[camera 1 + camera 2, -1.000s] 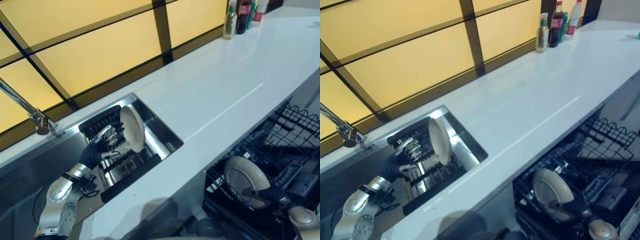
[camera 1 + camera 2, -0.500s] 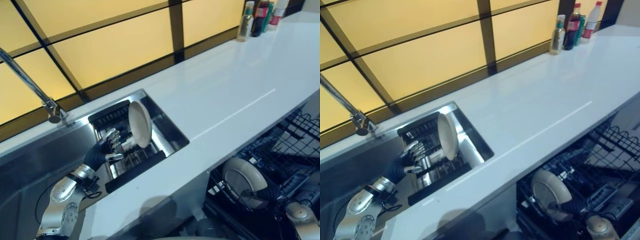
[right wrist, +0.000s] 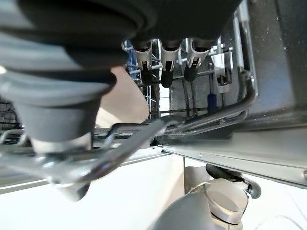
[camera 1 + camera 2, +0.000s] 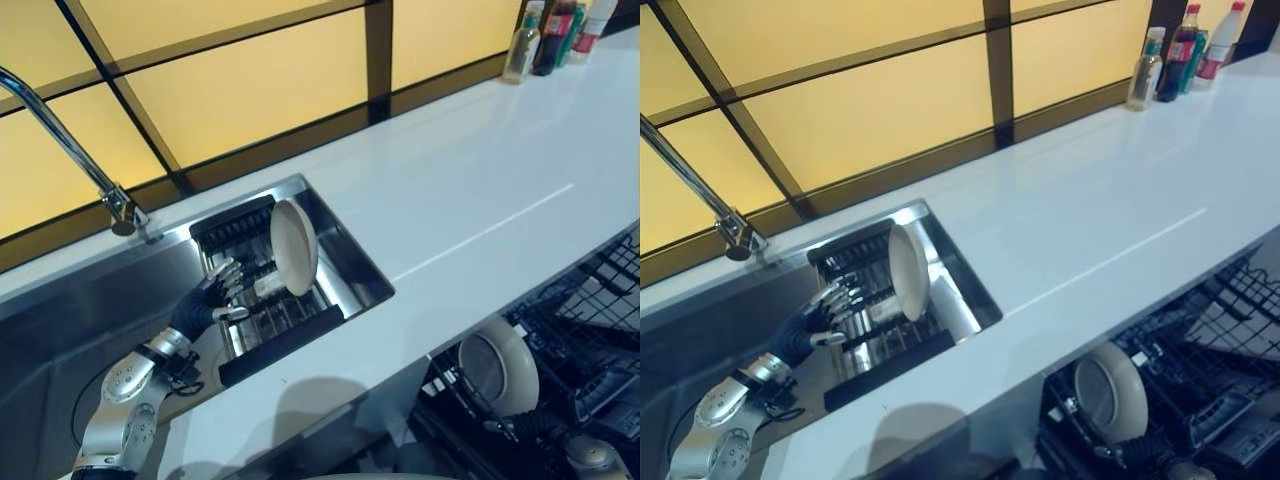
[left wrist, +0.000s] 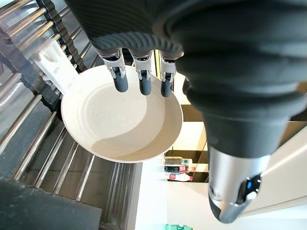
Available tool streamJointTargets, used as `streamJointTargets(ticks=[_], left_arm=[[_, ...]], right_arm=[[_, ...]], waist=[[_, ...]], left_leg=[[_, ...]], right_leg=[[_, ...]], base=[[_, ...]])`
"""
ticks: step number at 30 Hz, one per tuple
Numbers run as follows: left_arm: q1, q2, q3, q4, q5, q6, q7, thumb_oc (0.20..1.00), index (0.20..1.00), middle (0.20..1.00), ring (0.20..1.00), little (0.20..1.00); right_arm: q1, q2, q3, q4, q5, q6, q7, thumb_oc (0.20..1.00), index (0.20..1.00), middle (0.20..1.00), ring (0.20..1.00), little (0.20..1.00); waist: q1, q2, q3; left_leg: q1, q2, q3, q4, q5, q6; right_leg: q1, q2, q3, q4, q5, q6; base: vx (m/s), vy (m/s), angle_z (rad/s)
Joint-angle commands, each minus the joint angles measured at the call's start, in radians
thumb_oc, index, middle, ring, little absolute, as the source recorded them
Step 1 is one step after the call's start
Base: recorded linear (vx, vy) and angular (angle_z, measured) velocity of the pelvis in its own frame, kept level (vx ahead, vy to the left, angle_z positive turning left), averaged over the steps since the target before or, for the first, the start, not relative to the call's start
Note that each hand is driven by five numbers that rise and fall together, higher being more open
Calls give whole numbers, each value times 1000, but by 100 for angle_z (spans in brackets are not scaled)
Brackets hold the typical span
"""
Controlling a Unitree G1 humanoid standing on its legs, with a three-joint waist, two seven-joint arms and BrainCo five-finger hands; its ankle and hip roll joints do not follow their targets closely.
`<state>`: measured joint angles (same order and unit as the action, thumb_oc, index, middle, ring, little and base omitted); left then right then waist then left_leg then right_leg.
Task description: Pick up plates and place into dishwasher.
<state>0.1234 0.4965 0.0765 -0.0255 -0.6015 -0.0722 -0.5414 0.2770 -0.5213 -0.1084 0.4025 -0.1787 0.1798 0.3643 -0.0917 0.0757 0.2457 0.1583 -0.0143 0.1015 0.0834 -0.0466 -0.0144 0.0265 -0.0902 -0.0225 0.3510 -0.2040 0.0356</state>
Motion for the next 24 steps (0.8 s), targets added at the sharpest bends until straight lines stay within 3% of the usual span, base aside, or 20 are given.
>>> streamJointTargets(ticks=[1, 17, 24], left_arm=[[16, 18, 79, -93, 20, -28, -20, 1000, 1000, 1000, 1000, 1000], [46, -21, 148, -85, 32, -2, -77, 1000, 1000, 1000, 1000, 1000], [32, -26, 147, -86, 26, -7, -65, 1000, 1000, 1000, 1000, 1000]], right_arm=[[90, 38, 50, 6, -27, -25, 61, 1000, 1000, 1000, 1000, 1000], [155, 96, -22, -7, -47, -34, 95, 1000, 1000, 1000, 1000, 1000], [158, 96, -51, -47, -39, -30, 17, 1000, 1000, 1000, 1000, 1000]], waist=[[8, -49, -62], [-2, -74, -125], [-12, -78, -148]], left_leg=[[-66, -26, 17, 139, -101, 76], [19, -28, 18, 93, -120, 77], [34, -24, 21, 76, -123, 75]], right_leg=[[4, -61, 9, -232, 238, 118], [44, -54, 5, -238, 230, 128], [51, -39, 10, -236, 213, 121]], base=[[21, 34, 3], [4, 10, 3], [-32, 2, 0]])
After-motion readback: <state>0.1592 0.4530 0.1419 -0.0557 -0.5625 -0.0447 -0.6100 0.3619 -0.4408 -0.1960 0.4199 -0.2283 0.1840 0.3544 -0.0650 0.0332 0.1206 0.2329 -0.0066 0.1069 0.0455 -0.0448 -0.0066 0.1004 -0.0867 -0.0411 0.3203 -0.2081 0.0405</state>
